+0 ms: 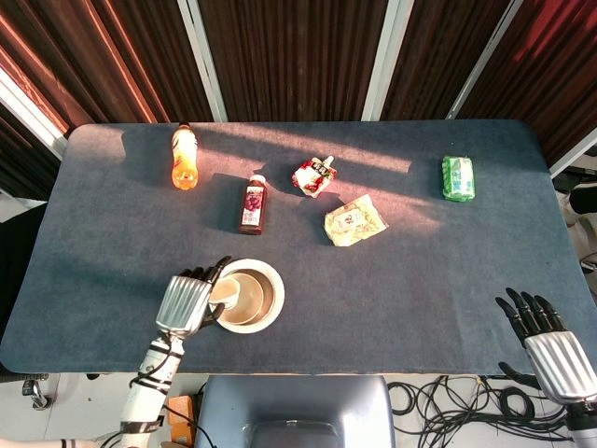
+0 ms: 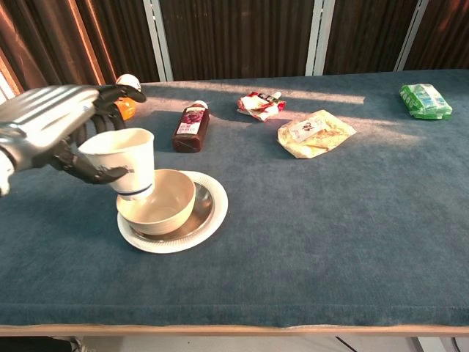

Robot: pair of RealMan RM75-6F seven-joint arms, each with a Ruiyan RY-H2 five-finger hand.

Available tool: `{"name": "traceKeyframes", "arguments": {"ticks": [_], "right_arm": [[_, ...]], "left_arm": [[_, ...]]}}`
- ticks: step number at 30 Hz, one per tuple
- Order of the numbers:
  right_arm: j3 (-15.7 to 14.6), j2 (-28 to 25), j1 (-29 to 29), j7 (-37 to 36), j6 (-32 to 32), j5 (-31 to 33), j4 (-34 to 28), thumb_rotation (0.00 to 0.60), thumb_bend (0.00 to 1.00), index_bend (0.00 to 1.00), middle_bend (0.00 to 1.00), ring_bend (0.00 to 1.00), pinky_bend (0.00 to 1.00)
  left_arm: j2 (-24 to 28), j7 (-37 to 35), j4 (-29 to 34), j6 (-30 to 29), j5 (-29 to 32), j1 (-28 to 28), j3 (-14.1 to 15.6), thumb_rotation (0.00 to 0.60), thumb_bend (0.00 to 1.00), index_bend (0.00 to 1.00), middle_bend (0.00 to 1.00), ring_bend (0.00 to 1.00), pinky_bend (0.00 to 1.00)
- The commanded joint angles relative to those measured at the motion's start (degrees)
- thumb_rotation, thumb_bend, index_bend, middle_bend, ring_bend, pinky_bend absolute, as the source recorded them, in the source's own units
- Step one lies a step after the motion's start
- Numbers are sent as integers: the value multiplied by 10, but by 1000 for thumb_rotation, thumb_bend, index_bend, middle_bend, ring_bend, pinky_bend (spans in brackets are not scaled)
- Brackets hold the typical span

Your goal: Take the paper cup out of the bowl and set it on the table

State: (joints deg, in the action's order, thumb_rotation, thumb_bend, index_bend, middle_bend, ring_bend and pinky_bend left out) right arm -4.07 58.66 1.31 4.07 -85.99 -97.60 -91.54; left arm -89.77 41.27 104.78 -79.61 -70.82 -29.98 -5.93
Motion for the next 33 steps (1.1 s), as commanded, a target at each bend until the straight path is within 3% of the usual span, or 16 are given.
{"name": "traceKeyframes", "arguments": {"ticks": [1,7,13,18,27,29,33], "right_arm": [[1,1,0,3,1,1,0,600,0,0,0,0,94],[1,4,2,13,7,4,-3,600,0,0,0,0,94],[1,4,3,17,11,7,-4,600,0,0,0,0,94],[0,3,5,21,15,8,-8,600,0,0,0,0,94],[-2,0,6,18,17,7,-8,600,0,0,0,0,94],[-1,0,6,18,18,7,-8,600,0,0,0,0,94],[-2,0,6,19,18,7,-8,600,0,0,0,0,94]], "left_arm": [[72,-38,41,-36,-35,43,28,600,277,186,473,443,545],[119,-109,11,-37,-32,76,42,600,275,189,475,443,545],[123,-135,-11,-30,-27,89,50,600,276,196,472,442,539],[96,-188,-83,-13,-35,107,68,600,279,199,455,436,532],[51,-205,-163,-7,-51,127,73,600,278,188,426,414,510],[52,-212,-167,1,-51,129,74,600,279,169,385,379,486],[56,-220,-171,14,-56,130,77,600,282,33,210,206,400]]}}
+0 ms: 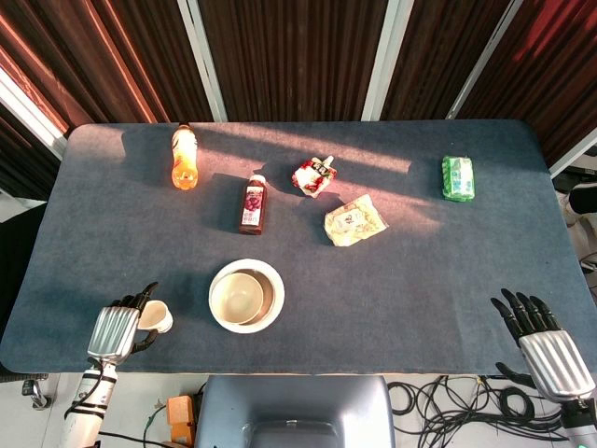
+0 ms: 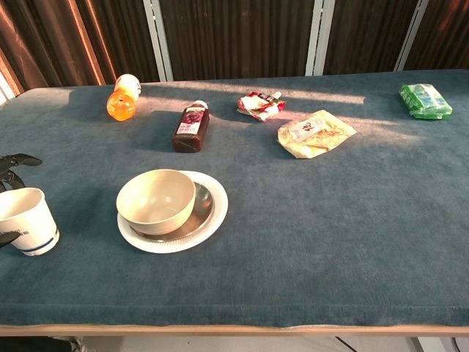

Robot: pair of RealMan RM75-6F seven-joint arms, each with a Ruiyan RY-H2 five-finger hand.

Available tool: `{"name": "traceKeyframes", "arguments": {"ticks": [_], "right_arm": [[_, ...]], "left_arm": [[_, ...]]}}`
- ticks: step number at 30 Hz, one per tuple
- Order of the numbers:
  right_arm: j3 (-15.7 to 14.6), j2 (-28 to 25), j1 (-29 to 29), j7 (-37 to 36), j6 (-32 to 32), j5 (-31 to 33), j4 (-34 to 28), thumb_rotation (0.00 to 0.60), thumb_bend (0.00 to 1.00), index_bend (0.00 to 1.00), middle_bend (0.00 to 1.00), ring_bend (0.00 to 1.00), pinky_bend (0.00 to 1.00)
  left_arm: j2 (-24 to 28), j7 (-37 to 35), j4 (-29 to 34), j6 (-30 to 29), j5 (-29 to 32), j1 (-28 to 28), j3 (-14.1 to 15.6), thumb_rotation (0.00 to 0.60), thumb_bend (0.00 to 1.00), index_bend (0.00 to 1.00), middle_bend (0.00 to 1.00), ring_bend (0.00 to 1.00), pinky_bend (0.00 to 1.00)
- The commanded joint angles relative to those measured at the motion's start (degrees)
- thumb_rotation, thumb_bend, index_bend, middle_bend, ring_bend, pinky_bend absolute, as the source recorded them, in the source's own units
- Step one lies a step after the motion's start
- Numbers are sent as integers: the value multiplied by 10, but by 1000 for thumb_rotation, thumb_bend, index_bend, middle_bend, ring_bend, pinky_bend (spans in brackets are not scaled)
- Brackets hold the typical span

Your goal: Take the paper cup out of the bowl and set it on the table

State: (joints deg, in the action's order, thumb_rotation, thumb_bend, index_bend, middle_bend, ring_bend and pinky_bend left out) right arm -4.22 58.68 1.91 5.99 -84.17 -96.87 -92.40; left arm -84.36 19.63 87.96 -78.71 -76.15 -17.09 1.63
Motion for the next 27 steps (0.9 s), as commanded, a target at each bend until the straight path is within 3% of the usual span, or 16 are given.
{"name": "traceKeyframes", "arguments": {"ticks": [1,4,7,14,17,20,24,27], "right_arm": [[0,0,0,0,-1,0,0,600,0,0,0,0,94],[0,0,0,0,0,0,0,600,0,0,0,0,94],[1,1,0,1,-1,1,0,600,0,0,0,0,94],[2,4,0,8,0,4,-1,600,0,0,0,0,94],[4,5,-1,8,-3,6,-1,600,0,0,0,0,94],[10,10,-2,9,-8,13,1,600,0,0,0,0,94],[15,16,-4,18,-10,23,-1,600,0,0,0,0,94],[19,22,-5,27,-12,27,-2,600,0,0,0,0,94]], "left_arm": [[4,-4,-4,8,-5,2,2,600,282,9,155,161,373],[16,-11,2,15,-10,4,5,600,278,0,30,53,304],[43,-20,18,16,-19,8,10,600,275,0,0,1,267],[134,-29,88,-11,-43,34,27,600,273,0,0,0,247],[183,-59,128,-55,-87,55,39,600,268,0,0,10,252],[222,-69,124,-114,-154,84,60,600,265,0,5,41,240],[226,-92,102,-158,-186,120,77,600,267,3,15,46,213],[221,-124,100,-150,-161,143,88,600,268,0,10,32,205]]}}
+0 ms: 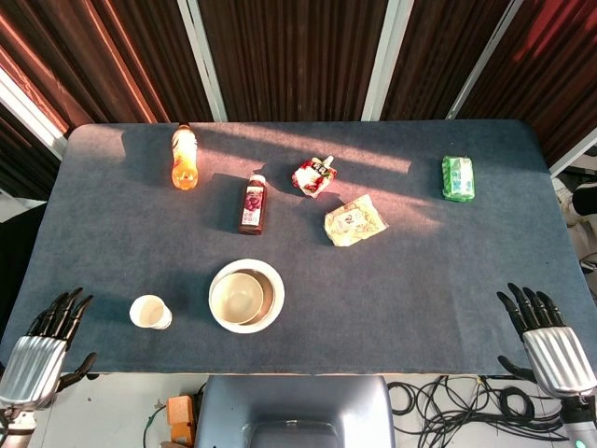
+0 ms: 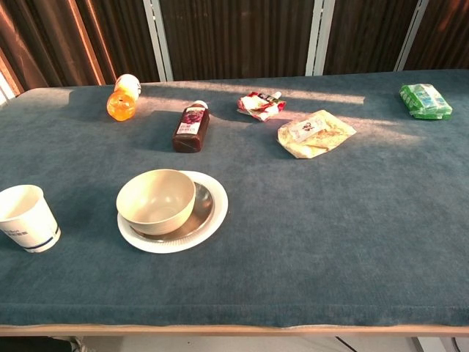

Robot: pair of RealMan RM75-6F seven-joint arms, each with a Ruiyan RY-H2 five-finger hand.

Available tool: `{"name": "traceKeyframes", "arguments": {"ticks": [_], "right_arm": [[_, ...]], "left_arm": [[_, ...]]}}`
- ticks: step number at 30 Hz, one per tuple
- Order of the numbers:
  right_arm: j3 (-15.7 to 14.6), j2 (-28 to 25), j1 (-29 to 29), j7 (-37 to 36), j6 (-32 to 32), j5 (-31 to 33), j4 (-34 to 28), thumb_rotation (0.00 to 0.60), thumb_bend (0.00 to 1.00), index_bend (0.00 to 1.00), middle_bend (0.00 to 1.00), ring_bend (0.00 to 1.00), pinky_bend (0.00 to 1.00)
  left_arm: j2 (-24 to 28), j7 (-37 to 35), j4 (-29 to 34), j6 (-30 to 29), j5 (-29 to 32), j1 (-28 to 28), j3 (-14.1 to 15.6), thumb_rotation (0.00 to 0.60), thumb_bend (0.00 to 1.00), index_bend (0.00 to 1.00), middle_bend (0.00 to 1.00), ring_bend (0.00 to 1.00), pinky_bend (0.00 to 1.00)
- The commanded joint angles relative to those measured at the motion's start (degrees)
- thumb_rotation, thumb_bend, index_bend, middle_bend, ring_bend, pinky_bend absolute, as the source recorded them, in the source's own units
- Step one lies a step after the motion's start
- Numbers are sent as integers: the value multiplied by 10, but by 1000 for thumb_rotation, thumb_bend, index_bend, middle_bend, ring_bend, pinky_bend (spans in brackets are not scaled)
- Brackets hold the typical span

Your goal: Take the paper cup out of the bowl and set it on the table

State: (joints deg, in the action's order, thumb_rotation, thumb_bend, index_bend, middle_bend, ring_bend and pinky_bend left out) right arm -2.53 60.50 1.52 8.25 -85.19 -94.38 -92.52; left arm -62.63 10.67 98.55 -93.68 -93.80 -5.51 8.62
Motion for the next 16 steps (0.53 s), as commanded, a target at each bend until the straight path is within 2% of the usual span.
{"name": "traceKeyframes", "arguments": {"ticks": [1,4,8,16], "right_arm": [[3,5,-1,7,-4,1,1,600,0,0,0,0,94],[3,8,-2,11,-5,2,2,600,0,0,0,0,94],[1,7,-5,8,-9,-2,1,600,0,0,0,0,96],[-1,4,-10,-14,-23,-9,6,600,0,0,0,0,105]], "left_arm": [[10,-39,-1,12,18,25,21,600,268,0,5,24,204],[19,-54,-7,25,7,19,19,600,267,0,0,7,199],[8,-15,-9,35,22,23,6,600,267,0,0,0,178],[19,-52,6,46,25,23,-8,600,266,0,0,0,164]]}}
